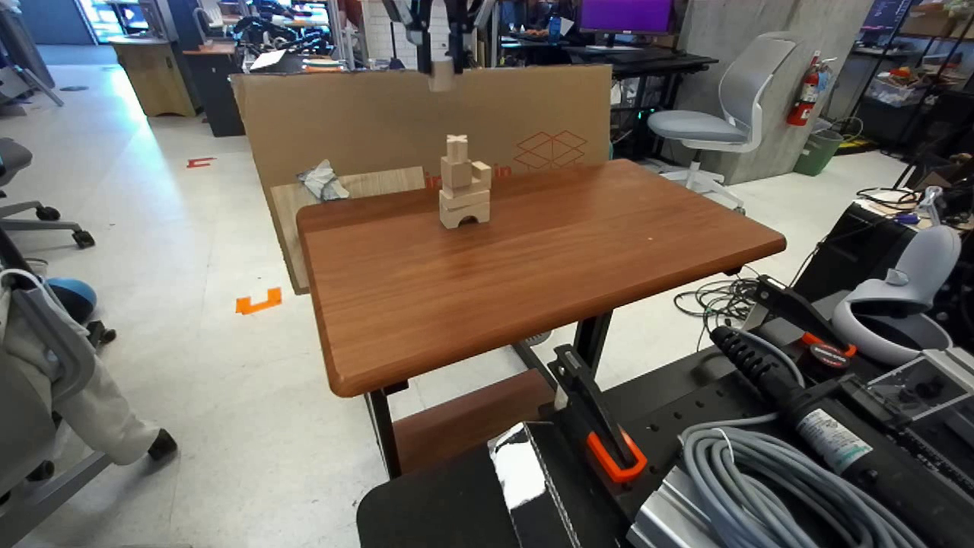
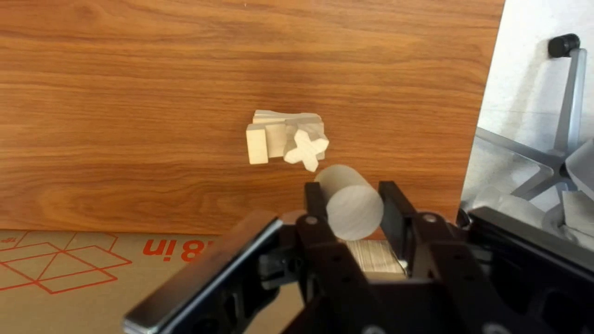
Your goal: Remove the cylinder from the stack
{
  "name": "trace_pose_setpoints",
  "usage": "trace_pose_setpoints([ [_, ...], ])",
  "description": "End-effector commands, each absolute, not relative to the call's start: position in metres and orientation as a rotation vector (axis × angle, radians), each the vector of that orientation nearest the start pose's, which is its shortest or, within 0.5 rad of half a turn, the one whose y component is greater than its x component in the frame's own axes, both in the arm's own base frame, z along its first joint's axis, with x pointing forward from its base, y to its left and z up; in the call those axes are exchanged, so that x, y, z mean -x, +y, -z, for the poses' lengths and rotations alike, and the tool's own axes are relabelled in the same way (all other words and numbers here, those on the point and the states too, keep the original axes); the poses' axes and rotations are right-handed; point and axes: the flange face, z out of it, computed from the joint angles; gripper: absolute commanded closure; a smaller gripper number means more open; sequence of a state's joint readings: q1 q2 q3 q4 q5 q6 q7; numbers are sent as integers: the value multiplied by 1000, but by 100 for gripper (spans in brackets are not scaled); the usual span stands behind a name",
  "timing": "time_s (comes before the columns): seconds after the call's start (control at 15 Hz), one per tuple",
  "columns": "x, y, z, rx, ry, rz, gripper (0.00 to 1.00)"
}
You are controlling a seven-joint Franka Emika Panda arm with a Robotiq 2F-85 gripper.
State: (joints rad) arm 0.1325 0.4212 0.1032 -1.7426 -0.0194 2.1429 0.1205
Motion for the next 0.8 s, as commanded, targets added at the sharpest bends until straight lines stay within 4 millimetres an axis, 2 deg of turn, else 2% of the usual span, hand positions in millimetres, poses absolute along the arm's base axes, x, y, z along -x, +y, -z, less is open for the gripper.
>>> trace_pose_setpoints([
  [0.0, -623, 113, -365, 3081, -157, 2, 91],
  [0.2, -627, 65, -369, 3096, -62, 11, 91],
  [0.33, -634, 30, -364, 3115, 73, 20, 91],
  [0.53, -644, -28, -347, 3108, 255, 42, 91],
  [0.73, -654, -77, -319, 3118, 327, 78, 91],
])
